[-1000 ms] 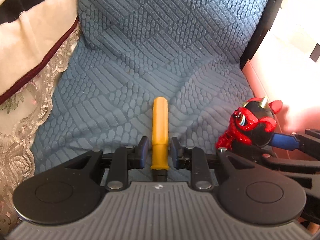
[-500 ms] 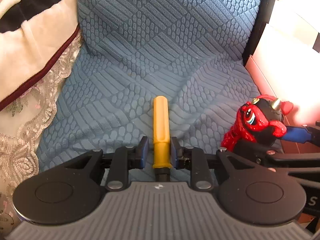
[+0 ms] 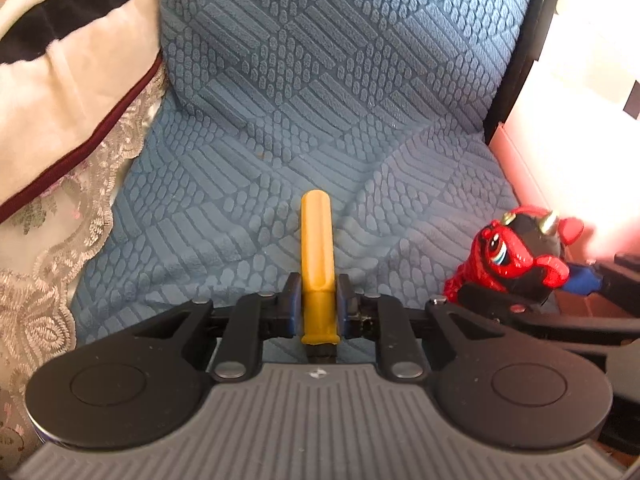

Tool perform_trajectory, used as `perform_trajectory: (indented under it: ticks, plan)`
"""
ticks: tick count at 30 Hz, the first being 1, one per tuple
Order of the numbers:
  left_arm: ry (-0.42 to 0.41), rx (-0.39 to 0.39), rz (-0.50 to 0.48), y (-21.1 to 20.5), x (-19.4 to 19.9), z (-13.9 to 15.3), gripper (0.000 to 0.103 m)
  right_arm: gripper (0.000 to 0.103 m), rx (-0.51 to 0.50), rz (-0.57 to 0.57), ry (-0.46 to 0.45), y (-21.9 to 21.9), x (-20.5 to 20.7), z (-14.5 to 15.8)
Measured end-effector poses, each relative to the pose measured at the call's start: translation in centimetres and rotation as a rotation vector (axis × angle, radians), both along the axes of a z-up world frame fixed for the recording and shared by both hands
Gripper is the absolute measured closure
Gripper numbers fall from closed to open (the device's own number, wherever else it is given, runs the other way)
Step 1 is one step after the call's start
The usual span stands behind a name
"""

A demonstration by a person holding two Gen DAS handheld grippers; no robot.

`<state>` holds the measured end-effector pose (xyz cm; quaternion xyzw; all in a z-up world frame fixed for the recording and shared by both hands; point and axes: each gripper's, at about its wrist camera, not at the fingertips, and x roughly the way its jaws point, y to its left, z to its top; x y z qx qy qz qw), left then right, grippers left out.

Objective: Organize rigid objects
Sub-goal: 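Grasp the yellow screwdriver handle with the left gripper while the right gripper holds the toy, then carry the screwdriver and spring toy over the pink box with both grippers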

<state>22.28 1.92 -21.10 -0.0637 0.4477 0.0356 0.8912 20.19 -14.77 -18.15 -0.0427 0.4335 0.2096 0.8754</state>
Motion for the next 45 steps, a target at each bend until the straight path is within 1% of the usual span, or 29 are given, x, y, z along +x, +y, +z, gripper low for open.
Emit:
perform_trajectory:
  ticks: [3, 6, 9, 13, 17, 27, 31, 38, 42, 45]
  plan:
    - [-0.021, -0.040, 0.006, 0.4, -0.4, 0.8, 0.082, 0.044, 0.033, -0.007, 0.012, -0.3, -0.2, 0.7]
    - [-0.037, -0.085, 0.019, 1.0, -0.9, 1.5, 0.082, 0.044, 0.014, 0.006, -0.015, 0.0, -0.9, 1.6]
    - [-0.055, -0.130, 0.041, 1.8, -1.6, 2.3, 0.082, 0.044, 0.023, 0.005, -0.022, -0.3, -1.3, 2.6]
    - [-0.080, -0.224, 0.069, 3.1, -2.6, 3.8, 0.082, 0.044, 0.034, -0.017, -0.031, -1.0, -1.9, 3.9]
    - [-0.104, -0.275, 0.069, 3.4, -3.6, 5.5, 0.082, 0.044, 0.046, -0.016, -0.044, -1.4, -2.5, 5.5]
    - [-0.148, -0.273, 0.040, 2.2, -6.0, 8.9, 0.082, 0.044, 0.071, 0.002, -0.099, -2.6, -4.4, 9.5]
    - [-0.164, -0.284, 0.051, 1.6, -6.5, 10.2, 0.082, 0.044, 0.082, -0.007, -0.126, -3.6, -4.7, 11.1]
    - [-0.206, -0.295, 0.015, 0.0, -6.3, 13.0, 0.082, 0.044, 0.116, -0.025, -0.155, -5.5, -4.5, 13.7]
    - [-0.223, -0.335, 0.005, -0.3, -5.9, 14.7, 0.082, 0.044, 0.137, -0.048, -0.177, -6.5, -4.1, 15.3]
    - [-0.238, -0.325, -0.016, -0.9, -5.4, 16.0, 0.082, 0.044, 0.136, -0.057, -0.209, -7.5, -4.0, 16.5]
